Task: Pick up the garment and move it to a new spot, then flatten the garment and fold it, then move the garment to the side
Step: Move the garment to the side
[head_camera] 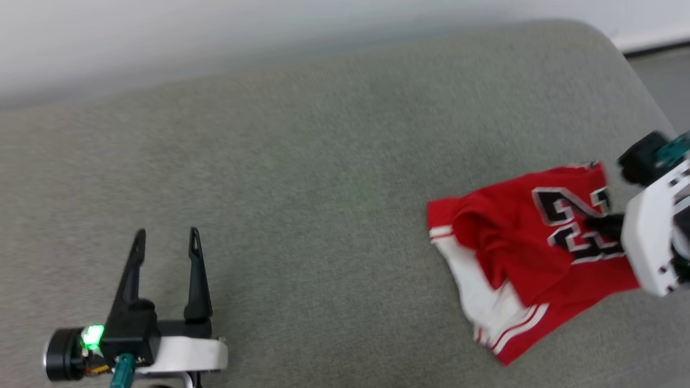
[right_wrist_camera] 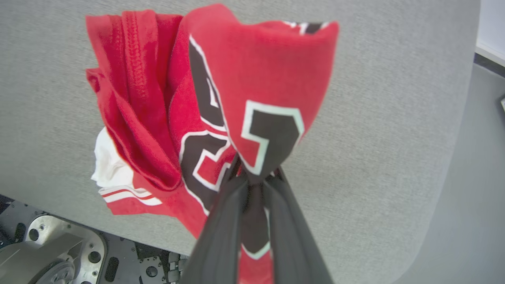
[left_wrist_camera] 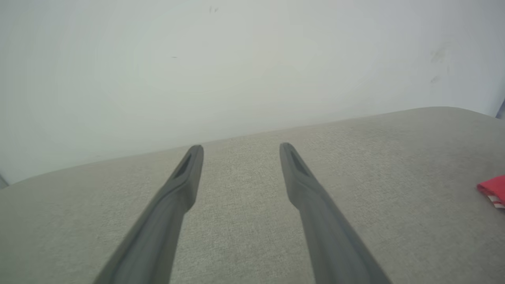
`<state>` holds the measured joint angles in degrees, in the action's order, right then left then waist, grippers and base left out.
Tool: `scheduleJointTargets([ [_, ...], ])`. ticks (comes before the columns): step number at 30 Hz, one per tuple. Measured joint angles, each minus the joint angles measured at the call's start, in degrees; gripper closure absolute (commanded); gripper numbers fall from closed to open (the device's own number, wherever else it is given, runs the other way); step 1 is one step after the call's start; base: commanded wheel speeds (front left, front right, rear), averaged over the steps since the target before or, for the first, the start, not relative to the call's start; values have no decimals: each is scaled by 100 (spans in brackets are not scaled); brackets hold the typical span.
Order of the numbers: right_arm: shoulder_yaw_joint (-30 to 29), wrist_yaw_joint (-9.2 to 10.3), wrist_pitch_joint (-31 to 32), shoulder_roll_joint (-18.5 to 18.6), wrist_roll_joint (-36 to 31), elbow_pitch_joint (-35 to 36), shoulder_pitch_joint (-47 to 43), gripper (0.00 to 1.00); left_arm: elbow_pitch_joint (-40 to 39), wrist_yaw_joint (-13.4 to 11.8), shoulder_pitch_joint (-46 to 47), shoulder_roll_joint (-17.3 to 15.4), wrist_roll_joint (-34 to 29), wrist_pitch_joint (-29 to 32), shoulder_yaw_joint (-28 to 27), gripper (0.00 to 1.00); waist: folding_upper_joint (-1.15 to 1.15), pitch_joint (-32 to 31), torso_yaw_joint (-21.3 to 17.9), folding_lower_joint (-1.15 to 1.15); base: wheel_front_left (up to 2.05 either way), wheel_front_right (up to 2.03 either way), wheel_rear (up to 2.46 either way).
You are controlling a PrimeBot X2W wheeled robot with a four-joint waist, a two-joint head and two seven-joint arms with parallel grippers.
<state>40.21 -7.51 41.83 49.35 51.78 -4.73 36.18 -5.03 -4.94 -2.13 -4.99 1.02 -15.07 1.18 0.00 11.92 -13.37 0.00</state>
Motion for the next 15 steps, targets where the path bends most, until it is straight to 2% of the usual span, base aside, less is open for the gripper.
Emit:
scheduleJointTargets([
  [6,-104,-1,-537,361,-249,-831,527,100,-253,68,409,-231,-85,-1,-116,0,0,770,-298,0,0,0,0],
  [15,-809,0,-1015,668,-339,-2246,962,100,-667,99,730,-504,-88,0,-255,0,0,1747,-444,1,0,0,0],
])
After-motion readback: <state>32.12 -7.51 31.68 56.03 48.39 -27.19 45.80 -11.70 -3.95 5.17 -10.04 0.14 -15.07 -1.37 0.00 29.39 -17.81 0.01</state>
